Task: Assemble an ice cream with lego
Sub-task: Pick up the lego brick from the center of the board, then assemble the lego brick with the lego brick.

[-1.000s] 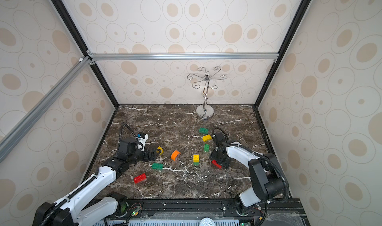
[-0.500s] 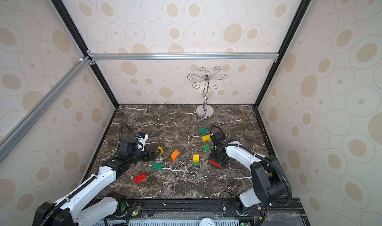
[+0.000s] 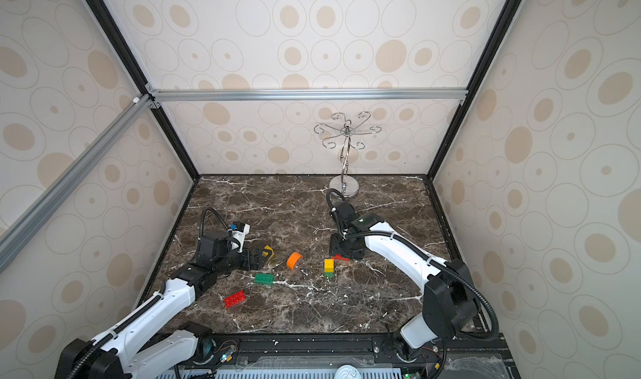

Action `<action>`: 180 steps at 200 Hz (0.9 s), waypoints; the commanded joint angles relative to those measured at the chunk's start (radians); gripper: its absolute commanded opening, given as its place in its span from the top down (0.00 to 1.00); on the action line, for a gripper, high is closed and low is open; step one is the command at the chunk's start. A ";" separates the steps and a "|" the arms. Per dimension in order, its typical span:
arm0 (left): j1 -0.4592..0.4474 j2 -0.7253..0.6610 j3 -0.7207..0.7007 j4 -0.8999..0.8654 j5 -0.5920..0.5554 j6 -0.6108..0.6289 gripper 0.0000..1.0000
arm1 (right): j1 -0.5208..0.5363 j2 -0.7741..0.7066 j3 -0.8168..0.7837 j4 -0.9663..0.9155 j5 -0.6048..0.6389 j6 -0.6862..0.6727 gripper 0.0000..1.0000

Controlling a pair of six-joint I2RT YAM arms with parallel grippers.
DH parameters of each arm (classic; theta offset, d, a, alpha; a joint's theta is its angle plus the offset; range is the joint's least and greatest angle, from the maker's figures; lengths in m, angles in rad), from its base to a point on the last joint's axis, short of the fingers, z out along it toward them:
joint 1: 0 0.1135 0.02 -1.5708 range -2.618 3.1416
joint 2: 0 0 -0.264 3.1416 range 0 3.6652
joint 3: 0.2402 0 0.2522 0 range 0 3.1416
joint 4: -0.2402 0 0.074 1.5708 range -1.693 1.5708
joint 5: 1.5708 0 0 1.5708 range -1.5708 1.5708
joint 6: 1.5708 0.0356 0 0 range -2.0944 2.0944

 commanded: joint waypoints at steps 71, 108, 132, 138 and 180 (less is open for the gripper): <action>0.006 0.000 0.000 0.023 0.023 -0.014 0.00 | 0.051 0.118 0.117 -0.117 -0.033 -0.079 0.47; 0.006 0.004 0.001 0.022 0.021 -0.012 0.00 | 0.069 0.132 0.128 -0.118 -0.025 -0.056 0.48; 0.006 0.007 0.001 0.021 0.021 -0.011 0.00 | 0.075 0.137 0.130 -0.113 -0.024 -0.045 0.47; 0.006 0.007 0.003 0.021 0.020 -0.012 0.00 | 0.076 0.140 0.133 -0.114 -0.023 -0.045 0.48; 0.006 0.004 0.003 0.020 0.019 -0.011 0.00 | 0.085 0.159 0.145 -0.117 -0.009 -0.036 0.48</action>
